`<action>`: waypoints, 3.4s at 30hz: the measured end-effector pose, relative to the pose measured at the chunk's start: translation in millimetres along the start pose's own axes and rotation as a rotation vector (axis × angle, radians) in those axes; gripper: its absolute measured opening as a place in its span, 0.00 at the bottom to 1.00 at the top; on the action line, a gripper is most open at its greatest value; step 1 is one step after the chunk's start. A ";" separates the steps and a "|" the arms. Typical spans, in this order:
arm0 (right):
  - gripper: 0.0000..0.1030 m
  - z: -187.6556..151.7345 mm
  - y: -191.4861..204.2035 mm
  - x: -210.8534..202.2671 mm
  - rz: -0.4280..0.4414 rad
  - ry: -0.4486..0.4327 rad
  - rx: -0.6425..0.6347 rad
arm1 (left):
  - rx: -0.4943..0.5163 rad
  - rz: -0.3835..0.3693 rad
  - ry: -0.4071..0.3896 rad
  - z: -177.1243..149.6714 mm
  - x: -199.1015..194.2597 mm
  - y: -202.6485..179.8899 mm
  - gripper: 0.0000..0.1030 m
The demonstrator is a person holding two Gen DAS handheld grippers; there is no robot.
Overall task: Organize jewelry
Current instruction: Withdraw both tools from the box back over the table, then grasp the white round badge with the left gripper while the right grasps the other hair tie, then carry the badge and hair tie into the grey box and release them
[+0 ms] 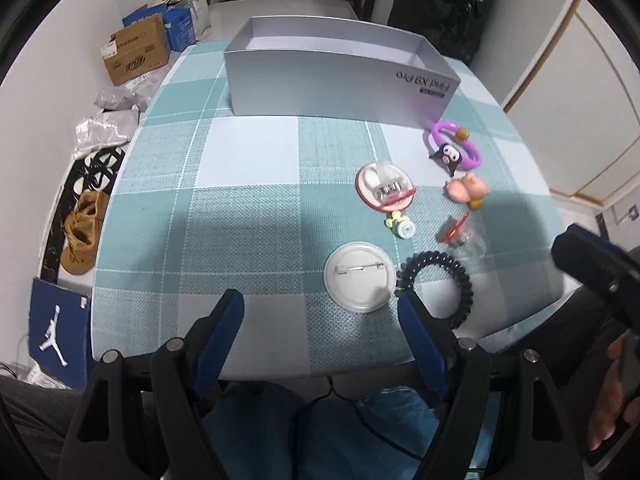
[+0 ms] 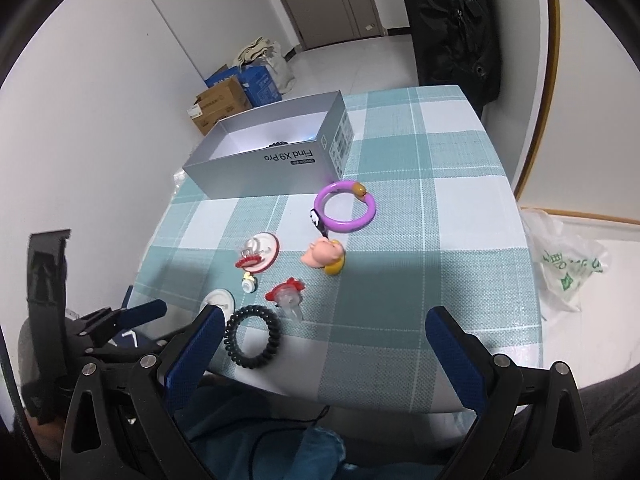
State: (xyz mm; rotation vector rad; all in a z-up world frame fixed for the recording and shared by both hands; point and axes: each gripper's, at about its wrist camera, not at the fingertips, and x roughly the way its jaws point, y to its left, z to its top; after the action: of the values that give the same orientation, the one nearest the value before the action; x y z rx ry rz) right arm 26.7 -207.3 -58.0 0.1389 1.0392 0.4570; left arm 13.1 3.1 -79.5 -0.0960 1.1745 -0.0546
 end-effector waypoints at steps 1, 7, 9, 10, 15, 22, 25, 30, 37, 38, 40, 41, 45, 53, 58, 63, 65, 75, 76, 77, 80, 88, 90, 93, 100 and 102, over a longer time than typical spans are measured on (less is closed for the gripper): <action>0.98 0.1 -0.2 -0.1 0.002 0.000 0.000 | 0.015 0.014 0.005 -0.7 0.7 -2.5 0.73; 0.98 0.6 -0.9 2.9 0.007 0.012 0.010 | 0.033 0.022 0.031 -1.6 4.7 -5.1 0.72; 0.98 0.5 -1.3 3.3 0.005 0.012 0.012 | 0.046 0.033 0.032 0.1 6.8 -4.2 0.72; 0.98 0.4 -1.7 3.6 0.003 0.013 0.013 | 0.058 0.044 0.032 1.4 7.7 -5.4 0.71; 0.98 0.3 -4.7 4.5 -0.004 0.014 0.024 | 0.092 0.038 0.018 3.9 7.0 -9.3 0.60; 0.98 0.4 -3.8 5.9 -0.005 0.014 0.014 | 0.155 0.004 0.007 6.6 7.0 -17.7 0.35; 0.98 -0.5 -2.2 7.4 -0.012 0.019 0.003 | 0.142 -0.019 0.007 7.5 5.9 -16.5 0.35; 0.97 -0.9 -0.2 10.5 0.005 0.034 -0.007 | 0.084 -0.084 0.009 12.4 4.5 -5.7 0.35; 0.97 -7.0 9.1 15.8 0.030 0.062 -0.040 | -0.058 -0.142 -0.013 18.0 -8.1 20.4 0.35; 0.97 -8.4 12.5 17.2 0.031 0.067 -0.052 | -0.072 -0.145 -0.029 20.1 -11.5 21.8 0.35; 0.96 -10.5 20.0 20.5 0.037 0.076 -0.079 | -0.097 -0.146 -0.062 21.6 -20.4 26.8 0.35; 0.95 -11.6 24.4 22.5 0.040 0.081 -0.092 | -0.114 -0.144 -0.081 22.1 -25.0 29.2 0.35; 0.88 -16.8 42.2 36.6 0.043 0.115 -0.145 | -0.168 -0.138 -0.129 26.0 -34.1 39.0 0.35; 0.73 -21.9 72.7 61.6 -0.077 0.136 -0.228 | -0.257 -0.149 -0.167 26.9 -36.4 57.2 0.35; 0.71 -24.0 91.4 71.6 -0.136 0.135 -0.297 | -0.283 -0.162 -0.167 25.1 -36.3 67.7 0.35; 0.61 -24.7 99.3 75.5 -0.159 0.124 -0.351 | -0.289 -0.176 -0.161 24.3 -36.0 70.6 0.35; 0.55 -25.1 99.0 74.6 -0.152 0.120 -0.361 | -0.290 -0.181 -0.159 25.1 -35.8 70.8 0.35; 0.45 -18.3 92.1 64.5 -0.097 0.103 -0.309 | -0.284 -0.179 -0.150 26.4 -31.8 68.5 0.35; 0.45 -17.2 92.4 61.8 -0.088 0.092 -0.308 | -0.287 -0.178 -0.149 26.5 -31.3 68.8 0.35; 0.45 -16.4 94.3 59.5 -0.081 0.083 -0.309 | -0.292 -0.174 -0.149 27.0 -30.4 68.8 0.35; 0.44 -13.7 101.9 48.8 -0.069 0.040 -0.331 | -0.298 -0.175 -0.150 29.1 -29.6 68.9 0.35; 0.44 8.2 108.1 21.5 -0.038 -0.063 -0.348 | -0.302 -0.175 -0.187 41.3 -35.5 66.6 0.35; 0.44 19.8 105.0 16.5 -0.026 -0.085 -0.345 | -0.301 -0.184 -0.194 48.5 -37.8 66.2 0.35; 0.44 41.6 95.0 13.9 0.009 -0.093 -0.312 | -0.298 -0.200 -0.204 61.3 -39.2 62.6 0.35; 0.44 100.2 69.9 17.8 0.085 -0.110 -0.227 | -0.271 -0.217 -0.201 95.7 -34.0 56.9 0.35; 0.44 117.2 63.8 22.1 0.105 -0.110 -0.213 | -0.270 -0.217 -0.201 102.0 -30.7 58.0 0.35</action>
State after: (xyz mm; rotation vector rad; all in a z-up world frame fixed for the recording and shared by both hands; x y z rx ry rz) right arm 117.3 -128.6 4.5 0.0283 0.8724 0.6458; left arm 95.0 68.5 -18.4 -0.4575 0.9617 -0.0755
